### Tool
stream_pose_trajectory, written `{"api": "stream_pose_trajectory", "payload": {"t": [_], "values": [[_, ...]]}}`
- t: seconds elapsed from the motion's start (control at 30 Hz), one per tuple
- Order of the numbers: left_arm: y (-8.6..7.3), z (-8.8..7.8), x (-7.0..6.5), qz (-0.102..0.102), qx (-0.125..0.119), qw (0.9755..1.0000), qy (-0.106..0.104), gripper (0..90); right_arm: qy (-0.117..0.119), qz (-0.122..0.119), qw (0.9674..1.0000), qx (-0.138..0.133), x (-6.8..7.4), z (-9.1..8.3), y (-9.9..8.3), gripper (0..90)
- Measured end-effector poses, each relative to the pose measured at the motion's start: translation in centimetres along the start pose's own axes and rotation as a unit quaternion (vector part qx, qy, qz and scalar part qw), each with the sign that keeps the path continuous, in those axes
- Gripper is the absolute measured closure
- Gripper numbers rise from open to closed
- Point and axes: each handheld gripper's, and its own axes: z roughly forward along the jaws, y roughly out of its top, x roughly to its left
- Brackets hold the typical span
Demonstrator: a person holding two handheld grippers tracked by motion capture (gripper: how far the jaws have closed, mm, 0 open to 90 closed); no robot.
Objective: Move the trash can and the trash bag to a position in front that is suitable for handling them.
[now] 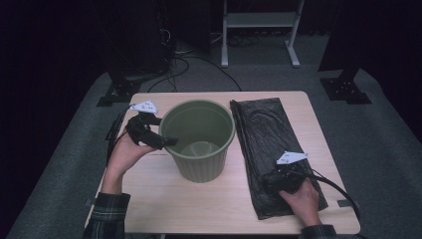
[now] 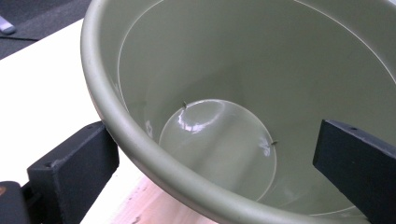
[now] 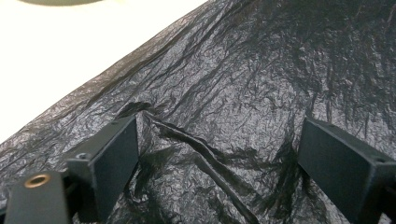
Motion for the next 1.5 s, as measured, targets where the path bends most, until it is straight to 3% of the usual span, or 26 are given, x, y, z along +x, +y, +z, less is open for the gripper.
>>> {"api": "stream_pose_trajectory", "payload": {"t": [0.43,0.7,0.77,1.03,1.07,1.23,1.5], "values": [[-0.7,0.1,-2.9,0.004,-0.015,0.9998,-0.010,0.0,0.005,-0.006,1.0000,0.001,0.0,0.0,0.0,9.9],[-0.7,0.4,-4.3,0.014,-0.008,0.9998,-0.015,0.0,0.005,-0.006,1.0000,0.001,0.0,0.0,0.0,9.8],[-0.6,0.5,-4.5,0.021,-0.003,0.9997,-0.014,0.0,0.008,-0.008,0.9999,0.003,0.0,0.0,-0.1,8.5],[0.1,0.3,-4.1,0.018,-0.008,0.9998,-0.002,0.0,0.007,-0.008,0.9999,0.003,0.0,0.0,-0.1,8.2],[0.5,-0.1,-4.0,0.017,-0.022,0.9996,0.001,0.0,0.007,-0.008,0.9999,0.003,0.0,0.0,-0.1,8.3],[1.0,-1.2,-3.9,0.016,-0.034,0.9992,0.009,0.0,0.007,-0.008,0.9999,0.003,0.0,0.0,-0.1,8.3],[-0.6,-3.6,-4.5,0.010,-0.048,0.9984,0.029,0.0,0.007,-0.007,0.9999,0.003,0.0,-0.1,-0.1,8.4]]}}
